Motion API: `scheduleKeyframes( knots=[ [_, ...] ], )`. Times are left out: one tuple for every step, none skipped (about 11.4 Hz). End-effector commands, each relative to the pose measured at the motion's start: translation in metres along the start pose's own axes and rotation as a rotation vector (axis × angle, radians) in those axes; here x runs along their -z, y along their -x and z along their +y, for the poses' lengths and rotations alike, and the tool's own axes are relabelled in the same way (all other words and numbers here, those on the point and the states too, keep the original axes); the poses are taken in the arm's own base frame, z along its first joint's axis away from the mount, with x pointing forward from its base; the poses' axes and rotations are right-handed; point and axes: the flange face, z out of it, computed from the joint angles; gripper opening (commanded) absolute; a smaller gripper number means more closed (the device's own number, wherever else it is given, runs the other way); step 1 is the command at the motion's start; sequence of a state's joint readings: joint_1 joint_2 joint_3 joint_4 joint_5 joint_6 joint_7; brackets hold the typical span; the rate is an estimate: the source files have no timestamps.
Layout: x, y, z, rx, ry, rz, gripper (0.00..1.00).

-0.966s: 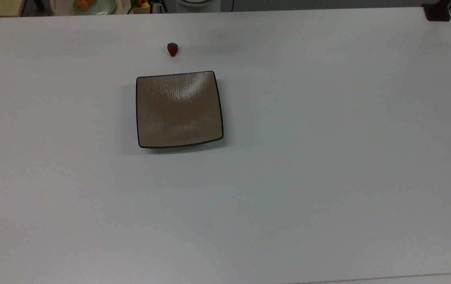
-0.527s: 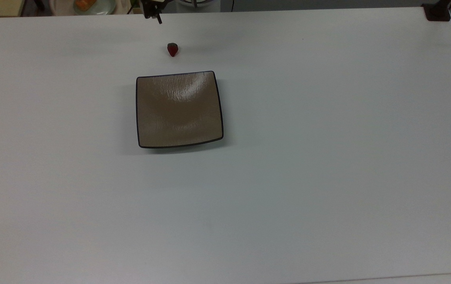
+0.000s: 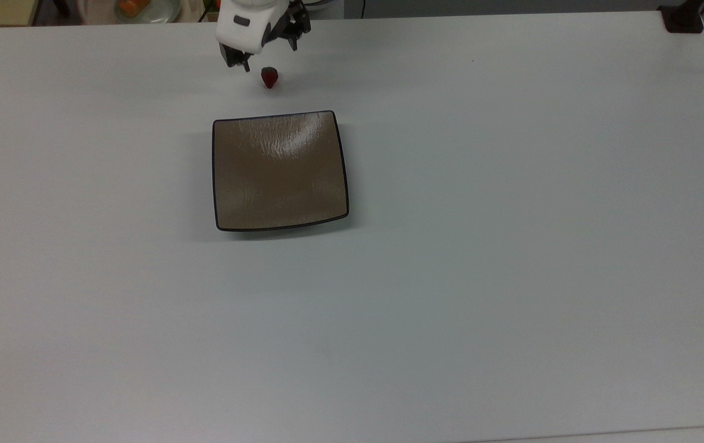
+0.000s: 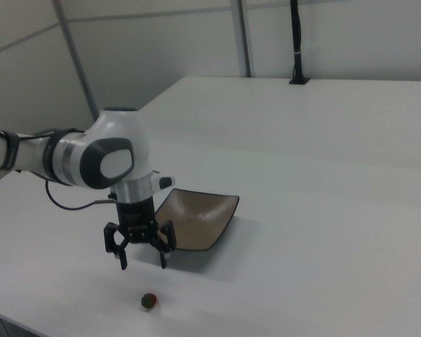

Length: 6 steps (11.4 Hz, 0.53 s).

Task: Strawberries on a ceramic plate
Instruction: 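Lower the gripper over the strawberry and close on it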

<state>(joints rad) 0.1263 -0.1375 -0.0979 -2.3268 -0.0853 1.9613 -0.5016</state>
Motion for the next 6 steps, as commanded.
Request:
scheduleKeyframes(
  knots=[
    [-0.036,0.000,0.005,0.030,0.036,-0.011,0.89],
    [-0.047,-0.003,0.007,0.027,0.039,-0.012,0.88],
    [-0.059,-0.005,0.009,0.024,0.031,-0.027,0.86],
    [-0.064,-0.007,0.010,0.025,0.029,-0.037,0.81],
    [-0.065,-0.006,0.011,0.030,0.037,-0.045,0.75],
    [-0.067,-0.006,0.012,0.031,0.038,-0.049,0.64]
  ],
)
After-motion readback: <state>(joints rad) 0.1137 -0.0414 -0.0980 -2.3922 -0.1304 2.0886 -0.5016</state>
